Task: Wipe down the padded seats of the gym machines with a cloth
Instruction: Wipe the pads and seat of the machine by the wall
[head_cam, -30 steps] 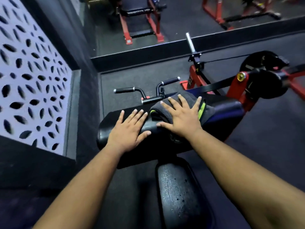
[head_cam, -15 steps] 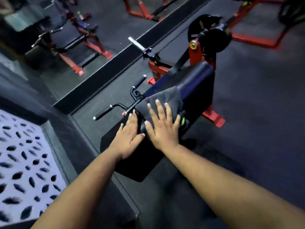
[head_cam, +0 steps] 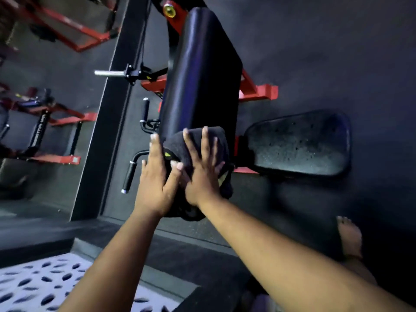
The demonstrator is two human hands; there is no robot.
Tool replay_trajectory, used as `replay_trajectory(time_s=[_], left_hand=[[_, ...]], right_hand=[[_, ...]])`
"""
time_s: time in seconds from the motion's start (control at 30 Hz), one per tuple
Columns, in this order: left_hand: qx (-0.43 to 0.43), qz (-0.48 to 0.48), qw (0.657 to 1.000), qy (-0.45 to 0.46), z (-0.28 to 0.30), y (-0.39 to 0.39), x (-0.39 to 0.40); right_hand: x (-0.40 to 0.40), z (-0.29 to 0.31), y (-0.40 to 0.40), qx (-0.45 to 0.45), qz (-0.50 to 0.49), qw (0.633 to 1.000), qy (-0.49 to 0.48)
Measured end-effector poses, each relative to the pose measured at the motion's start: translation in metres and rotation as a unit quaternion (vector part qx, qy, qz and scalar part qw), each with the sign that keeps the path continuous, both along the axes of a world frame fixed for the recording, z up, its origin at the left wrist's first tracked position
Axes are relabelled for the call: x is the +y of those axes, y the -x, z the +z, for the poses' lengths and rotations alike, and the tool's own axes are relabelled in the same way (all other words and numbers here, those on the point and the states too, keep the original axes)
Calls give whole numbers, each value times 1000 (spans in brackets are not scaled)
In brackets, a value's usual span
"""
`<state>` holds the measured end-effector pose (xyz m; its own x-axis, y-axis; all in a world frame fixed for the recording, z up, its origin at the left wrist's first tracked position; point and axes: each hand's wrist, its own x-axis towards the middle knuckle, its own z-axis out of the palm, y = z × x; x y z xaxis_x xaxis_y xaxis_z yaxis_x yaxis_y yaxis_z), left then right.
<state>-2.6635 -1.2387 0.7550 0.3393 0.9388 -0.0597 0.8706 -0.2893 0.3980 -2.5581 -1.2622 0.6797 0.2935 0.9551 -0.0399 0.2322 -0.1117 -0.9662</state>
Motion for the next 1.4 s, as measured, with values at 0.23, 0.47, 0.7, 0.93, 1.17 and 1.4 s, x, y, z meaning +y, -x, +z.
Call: replay_trajectory(time_s=[0.23, 0.47, 0.7, 0.93, 1.17, 1.4], left_hand=[[48, -49, 997, -23, 3, -6, 0], [159, -36, 986, -32, 2, -14, 0], [173, -40, 983, -36, 3, -16, -1], [177, -43, 983, -37, 3, -17, 1], [168, -50, 984, -25, 4, -14, -1], [224, -81, 971, -34, 12, -37, 36]], right_hand=[[-33, -46, 20, 9, -63, 998, -30], [-11, -81, -9, 134, -111, 979, 103], [-53, -44, 23, 66, -76, 992, 78], [19, -43, -27, 164, -111, 973, 118], [-45, -36, 19, 73, -48, 994, 66], [39, -18, -14, 92, -72, 987, 112]])
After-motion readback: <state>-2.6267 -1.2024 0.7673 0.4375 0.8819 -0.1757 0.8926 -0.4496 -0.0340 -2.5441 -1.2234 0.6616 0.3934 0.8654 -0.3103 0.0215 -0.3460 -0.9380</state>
